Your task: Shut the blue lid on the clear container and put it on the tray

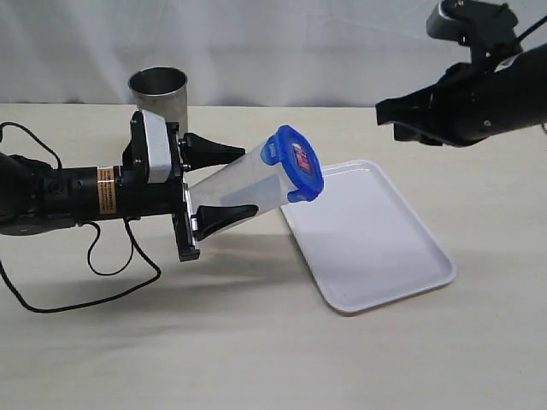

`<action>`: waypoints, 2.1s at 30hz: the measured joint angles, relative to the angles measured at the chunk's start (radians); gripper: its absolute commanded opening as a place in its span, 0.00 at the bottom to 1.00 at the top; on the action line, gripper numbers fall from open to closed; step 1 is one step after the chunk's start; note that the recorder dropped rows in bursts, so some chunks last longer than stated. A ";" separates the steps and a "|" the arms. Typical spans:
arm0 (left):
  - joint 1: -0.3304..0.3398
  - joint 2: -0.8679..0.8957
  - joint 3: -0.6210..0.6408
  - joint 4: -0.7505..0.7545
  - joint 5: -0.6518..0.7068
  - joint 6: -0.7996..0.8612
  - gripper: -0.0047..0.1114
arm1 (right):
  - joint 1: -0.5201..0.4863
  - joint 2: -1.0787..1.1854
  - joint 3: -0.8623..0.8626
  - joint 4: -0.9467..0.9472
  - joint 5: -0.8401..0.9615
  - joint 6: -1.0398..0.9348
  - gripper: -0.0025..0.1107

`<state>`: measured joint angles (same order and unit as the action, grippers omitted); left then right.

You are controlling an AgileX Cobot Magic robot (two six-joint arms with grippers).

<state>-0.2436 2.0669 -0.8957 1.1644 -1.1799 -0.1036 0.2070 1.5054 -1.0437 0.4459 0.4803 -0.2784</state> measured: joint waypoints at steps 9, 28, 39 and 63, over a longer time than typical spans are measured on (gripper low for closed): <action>-0.080 0.000 -0.017 -0.019 -0.007 0.002 0.04 | -0.004 0.168 0.045 0.666 0.122 -0.597 0.06; -0.097 0.009 -0.091 -0.169 -0.007 -0.199 0.04 | -0.132 -0.088 0.032 0.673 0.096 -0.596 0.06; -0.321 0.064 -0.266 -0.372 -0.008 -0.286 0.04 | -0.143 -0.247 0.032 0.552 0.097 -0.532 0.06; -0.328 0.234 -0.299 -0.446 -0.003 -0.259 0.04 | -0.146 -0.091 0.053 0.530 0.131 -0.461 0.06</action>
<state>-0.5714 2.3012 -1.1949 0.7183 -1.1828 -0.3629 0.0615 1.4146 -0.9909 0.9763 0.6109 -0.7391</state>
